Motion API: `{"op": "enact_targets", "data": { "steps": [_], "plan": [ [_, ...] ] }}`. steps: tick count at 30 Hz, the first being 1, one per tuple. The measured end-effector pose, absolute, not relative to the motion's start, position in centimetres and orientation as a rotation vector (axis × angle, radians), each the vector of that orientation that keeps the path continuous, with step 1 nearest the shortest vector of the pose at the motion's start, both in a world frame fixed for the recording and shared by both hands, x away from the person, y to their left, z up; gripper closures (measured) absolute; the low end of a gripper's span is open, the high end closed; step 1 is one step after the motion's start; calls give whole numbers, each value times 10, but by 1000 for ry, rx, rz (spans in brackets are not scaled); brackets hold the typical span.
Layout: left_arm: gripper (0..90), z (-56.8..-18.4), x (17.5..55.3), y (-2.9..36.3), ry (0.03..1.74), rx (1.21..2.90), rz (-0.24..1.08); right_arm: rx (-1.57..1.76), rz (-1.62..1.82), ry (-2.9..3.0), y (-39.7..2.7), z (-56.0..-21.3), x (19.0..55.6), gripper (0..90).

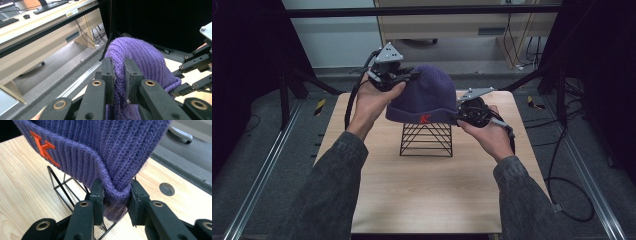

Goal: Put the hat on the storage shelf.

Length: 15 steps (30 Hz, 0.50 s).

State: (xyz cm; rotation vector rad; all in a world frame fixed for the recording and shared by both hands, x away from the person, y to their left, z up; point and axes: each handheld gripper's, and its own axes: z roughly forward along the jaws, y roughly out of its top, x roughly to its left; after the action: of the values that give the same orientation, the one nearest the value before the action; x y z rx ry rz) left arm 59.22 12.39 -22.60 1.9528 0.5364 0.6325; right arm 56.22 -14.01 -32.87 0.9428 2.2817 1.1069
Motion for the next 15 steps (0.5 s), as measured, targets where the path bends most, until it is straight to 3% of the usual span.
{"op": "enact_targets", "data": {
  "steps": [15],
  "plan": [
    [797,-243,596,130,576,1948,613,938,1047,2304,-136,-337,563,692]
  ]
}}
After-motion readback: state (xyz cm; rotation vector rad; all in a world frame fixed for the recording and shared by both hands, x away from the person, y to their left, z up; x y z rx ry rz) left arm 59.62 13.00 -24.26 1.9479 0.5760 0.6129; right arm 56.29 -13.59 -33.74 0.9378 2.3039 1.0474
